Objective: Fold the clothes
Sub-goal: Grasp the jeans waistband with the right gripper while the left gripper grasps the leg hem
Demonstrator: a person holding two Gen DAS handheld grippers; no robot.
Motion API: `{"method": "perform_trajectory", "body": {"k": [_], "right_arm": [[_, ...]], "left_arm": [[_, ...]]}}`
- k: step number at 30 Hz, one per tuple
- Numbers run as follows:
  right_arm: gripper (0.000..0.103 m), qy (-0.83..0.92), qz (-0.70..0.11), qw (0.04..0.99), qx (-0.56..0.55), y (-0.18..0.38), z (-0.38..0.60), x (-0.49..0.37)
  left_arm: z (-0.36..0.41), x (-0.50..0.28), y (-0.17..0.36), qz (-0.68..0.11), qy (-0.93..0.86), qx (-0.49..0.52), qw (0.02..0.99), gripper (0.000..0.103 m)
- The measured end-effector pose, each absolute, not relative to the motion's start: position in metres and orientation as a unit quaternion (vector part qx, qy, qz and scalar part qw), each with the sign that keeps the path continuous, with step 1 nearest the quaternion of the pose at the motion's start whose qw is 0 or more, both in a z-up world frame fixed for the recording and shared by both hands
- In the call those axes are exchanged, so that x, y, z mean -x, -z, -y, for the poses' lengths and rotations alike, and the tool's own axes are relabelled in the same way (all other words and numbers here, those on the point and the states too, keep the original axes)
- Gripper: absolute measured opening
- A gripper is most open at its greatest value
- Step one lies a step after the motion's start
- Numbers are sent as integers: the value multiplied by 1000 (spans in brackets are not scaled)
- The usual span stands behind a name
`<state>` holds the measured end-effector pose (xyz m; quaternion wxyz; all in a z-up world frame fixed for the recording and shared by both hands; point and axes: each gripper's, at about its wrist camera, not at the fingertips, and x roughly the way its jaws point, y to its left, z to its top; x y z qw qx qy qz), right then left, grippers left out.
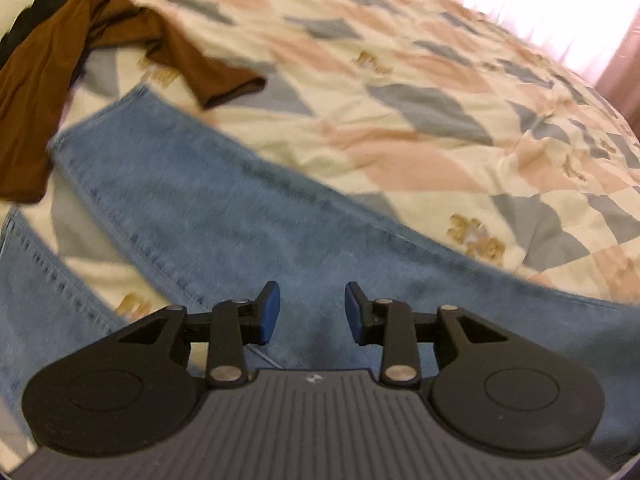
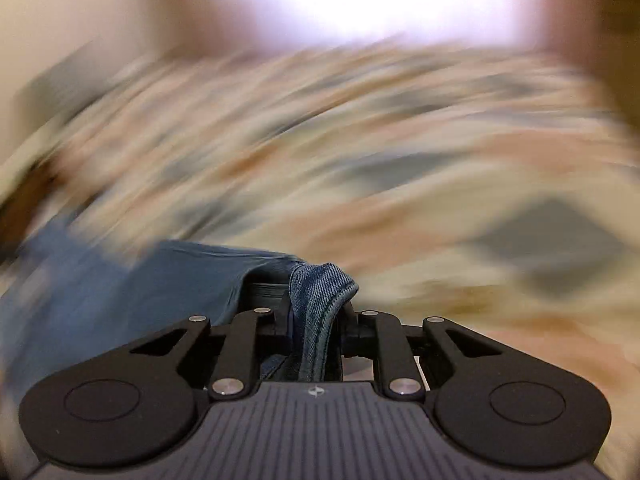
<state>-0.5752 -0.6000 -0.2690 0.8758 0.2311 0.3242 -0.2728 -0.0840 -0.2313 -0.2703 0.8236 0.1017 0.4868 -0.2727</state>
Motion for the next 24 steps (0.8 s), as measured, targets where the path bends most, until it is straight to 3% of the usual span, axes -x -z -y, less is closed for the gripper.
{"method": "perform_trajectory", "body": {"k": [3,5,6,8,10,19,24], "right_arm": [[24,346,-341,835,-258,314,611,585],[43,366,-382,809,-257,347,617,575],[57,377,-393,797,-260,355,624,574],[64,388,-385,785,-293,355,633,581],[78,393,-360,782,-322,342,630,604],[81,422,-348,675,-495,314,501,724],[83,469,-277,595,-591,332,417,760]], "left_arm": [[246,88,284,-484,276,-120,822,32],[241,88,286,-487,271,-129,820,32],[238,89,287,-488,269,-133,819,32],[232,89,289,-491,264,-142,818,33],[227,90,292,-494,259,-151,816,33],[118,93,289,-557,175,-133,801,38],[47,79,294,-587,125,-92,795,38]]}}
